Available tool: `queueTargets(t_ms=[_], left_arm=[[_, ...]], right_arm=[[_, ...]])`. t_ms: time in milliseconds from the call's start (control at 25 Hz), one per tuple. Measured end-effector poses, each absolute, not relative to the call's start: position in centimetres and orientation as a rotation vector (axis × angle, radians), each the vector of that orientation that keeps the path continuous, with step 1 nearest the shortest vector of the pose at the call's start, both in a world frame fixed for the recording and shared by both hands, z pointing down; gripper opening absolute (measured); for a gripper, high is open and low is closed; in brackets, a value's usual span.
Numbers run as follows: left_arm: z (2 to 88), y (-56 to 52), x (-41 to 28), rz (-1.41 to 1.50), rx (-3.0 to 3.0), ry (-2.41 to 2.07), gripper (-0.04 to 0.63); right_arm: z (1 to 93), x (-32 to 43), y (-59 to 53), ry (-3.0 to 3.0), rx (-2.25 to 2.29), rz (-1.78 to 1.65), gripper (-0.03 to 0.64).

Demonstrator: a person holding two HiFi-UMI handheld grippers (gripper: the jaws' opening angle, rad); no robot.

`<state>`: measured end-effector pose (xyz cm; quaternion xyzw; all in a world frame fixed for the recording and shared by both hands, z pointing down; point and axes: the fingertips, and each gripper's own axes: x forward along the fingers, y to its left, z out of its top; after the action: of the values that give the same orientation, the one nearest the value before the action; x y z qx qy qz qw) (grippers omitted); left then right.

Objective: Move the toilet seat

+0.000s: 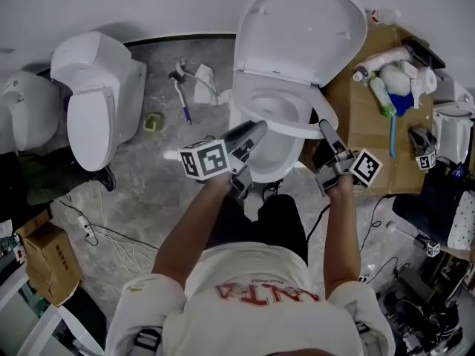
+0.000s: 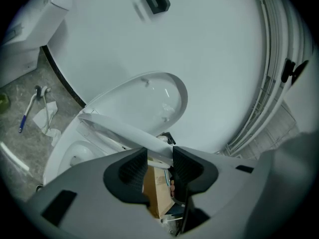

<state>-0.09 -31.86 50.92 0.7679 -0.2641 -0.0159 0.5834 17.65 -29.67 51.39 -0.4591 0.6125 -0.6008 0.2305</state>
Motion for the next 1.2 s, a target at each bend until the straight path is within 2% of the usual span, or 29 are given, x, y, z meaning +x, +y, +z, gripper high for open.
queueTargets(t_ms=[640, 1200], left_arm=[[48.4, -36.9, 1.4, -0.172, 1.734, -0.722, 0.166], [46.6, -43.7, 3.2, -0.197, 1.760, -0.729, 0.166]], right_arm=[[49.5, 18.6, -34.7, 1.789, -1.050, -1.809, 0.268], [48.0, 20.4, -41.0, 1.761, -0.984, -1.784, 0.268]])
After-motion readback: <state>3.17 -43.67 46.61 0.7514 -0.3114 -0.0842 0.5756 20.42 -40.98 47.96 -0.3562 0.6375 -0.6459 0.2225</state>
